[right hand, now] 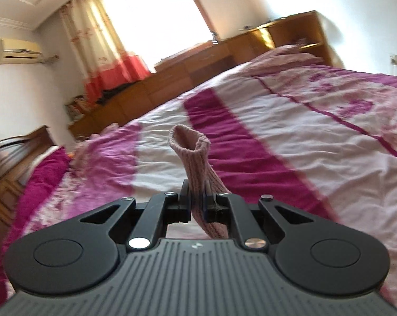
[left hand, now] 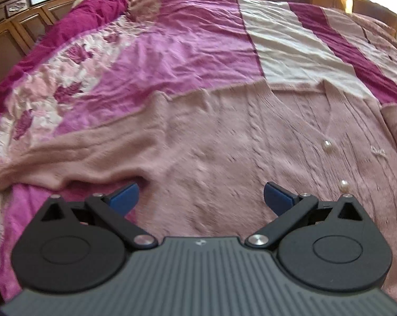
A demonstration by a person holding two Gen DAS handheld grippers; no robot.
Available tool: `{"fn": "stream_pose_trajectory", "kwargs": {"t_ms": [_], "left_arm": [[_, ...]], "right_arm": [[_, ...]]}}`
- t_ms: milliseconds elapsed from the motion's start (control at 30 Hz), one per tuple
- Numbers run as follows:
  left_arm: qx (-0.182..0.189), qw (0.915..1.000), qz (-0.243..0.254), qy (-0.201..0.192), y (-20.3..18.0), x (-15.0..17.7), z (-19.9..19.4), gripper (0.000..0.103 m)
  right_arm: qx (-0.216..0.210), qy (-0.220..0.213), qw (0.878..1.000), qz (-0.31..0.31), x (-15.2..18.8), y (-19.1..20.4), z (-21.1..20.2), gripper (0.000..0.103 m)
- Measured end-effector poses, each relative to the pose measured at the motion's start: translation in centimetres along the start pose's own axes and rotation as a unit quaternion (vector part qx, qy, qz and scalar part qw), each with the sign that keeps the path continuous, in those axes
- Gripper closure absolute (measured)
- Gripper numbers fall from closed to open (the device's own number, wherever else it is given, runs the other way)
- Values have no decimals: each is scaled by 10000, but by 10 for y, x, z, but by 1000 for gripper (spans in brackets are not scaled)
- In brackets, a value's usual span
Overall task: Fold small clothes
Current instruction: 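Grasp the sleeve cuff with the right tool, lay it across the body, open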
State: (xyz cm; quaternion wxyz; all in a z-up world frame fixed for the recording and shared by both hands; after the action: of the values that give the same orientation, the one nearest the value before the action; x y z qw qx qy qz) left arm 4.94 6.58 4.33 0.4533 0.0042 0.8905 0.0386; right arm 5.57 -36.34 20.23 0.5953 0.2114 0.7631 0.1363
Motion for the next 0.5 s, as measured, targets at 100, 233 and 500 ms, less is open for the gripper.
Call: {"fn": "stream_pose_trajectory", "kwargs": {"t_ms": [100, 233, 500], "left_arm": [[-12, 9999, -35, -96, 13, -12, -5, 0], [-167, 9995, 61, -268, 31, -28, -15, 0], [-451, 9979, -14, -468, 63, -39, -31, 0]], "right_arm": [[-296, -82, 9995, -67, -6, 35, 0, 96], [-707, -50, 9974, -113, -3, 84, 2, 96], [-1214, 503, 9913, -94, 50, 155, 18, 96]]}}
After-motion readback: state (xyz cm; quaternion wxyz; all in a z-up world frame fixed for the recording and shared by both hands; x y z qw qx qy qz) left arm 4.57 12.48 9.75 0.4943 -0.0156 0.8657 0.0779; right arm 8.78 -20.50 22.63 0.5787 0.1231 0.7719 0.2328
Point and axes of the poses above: each gripper's, at about its wrist camera, not at the fingertips, and z roughly the way its jaws point, y to its left, x to its underside, the point moved 3 cm from there along z, roughly the way its jaws point, and after that the axes turned 8 degrees about -y, right-handed, at the moved point
